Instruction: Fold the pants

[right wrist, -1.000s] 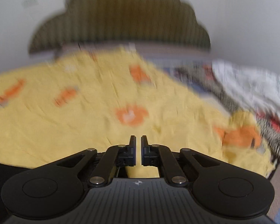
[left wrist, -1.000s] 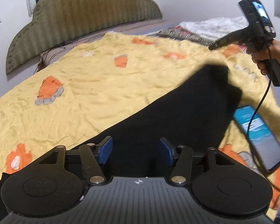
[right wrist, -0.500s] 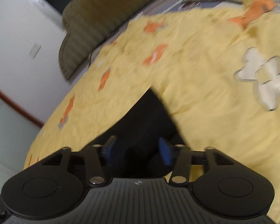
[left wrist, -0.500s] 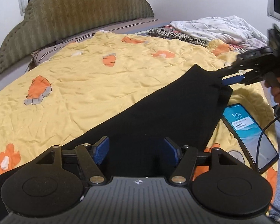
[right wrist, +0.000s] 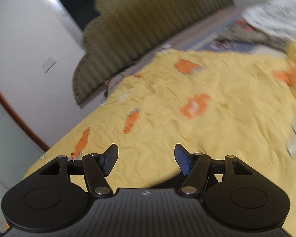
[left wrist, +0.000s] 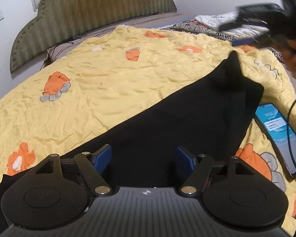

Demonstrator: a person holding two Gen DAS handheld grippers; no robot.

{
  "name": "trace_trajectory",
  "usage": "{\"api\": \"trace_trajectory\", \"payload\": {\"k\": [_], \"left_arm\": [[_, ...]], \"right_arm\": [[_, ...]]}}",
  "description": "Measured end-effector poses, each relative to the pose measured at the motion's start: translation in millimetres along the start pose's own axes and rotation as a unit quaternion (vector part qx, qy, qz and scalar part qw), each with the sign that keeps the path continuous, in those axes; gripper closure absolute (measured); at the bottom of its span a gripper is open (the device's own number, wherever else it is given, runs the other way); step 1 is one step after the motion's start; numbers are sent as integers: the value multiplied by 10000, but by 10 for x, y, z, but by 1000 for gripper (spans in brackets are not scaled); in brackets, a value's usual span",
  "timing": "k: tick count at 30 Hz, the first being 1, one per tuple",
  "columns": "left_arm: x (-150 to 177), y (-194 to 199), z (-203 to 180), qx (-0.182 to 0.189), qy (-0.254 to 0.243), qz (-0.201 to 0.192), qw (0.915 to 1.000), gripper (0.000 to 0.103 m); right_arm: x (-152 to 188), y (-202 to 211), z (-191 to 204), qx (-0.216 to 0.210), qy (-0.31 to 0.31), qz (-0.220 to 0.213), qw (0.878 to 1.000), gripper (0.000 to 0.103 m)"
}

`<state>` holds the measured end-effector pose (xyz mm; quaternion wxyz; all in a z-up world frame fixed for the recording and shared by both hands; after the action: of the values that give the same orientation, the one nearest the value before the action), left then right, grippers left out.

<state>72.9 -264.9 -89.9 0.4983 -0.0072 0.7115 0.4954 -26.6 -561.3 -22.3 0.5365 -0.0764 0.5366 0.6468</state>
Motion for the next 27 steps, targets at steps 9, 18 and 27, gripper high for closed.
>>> {"api": "trace_trajectory", "payload": {"k": [9,18,27], "left_arm": [[22,96,-26,13,-99,-137,9999,27],[47,293,158,-125,55,-262,9996,25],[7,323,223,-45,324,-218,9992,22]], "right_arm": [[642,298,-441,434,-1152,275,9920,39],[652,-267,-65,348,-528,876,9941,98],[106,-599,1418,-420,2223,628,9720,73]]}}
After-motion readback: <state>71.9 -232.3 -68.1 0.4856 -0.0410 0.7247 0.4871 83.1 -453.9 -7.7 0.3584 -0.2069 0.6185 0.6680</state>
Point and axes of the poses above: each gripper's, at about its wrist camera, not at the fingertips, and y roughly against the way its jaws point, z to its left, x to its underside, the point moved 7 cm from there along -y, roughly the way its jaws point, and after that the axes turned 12 degrees about y, right-handed, at the moved point
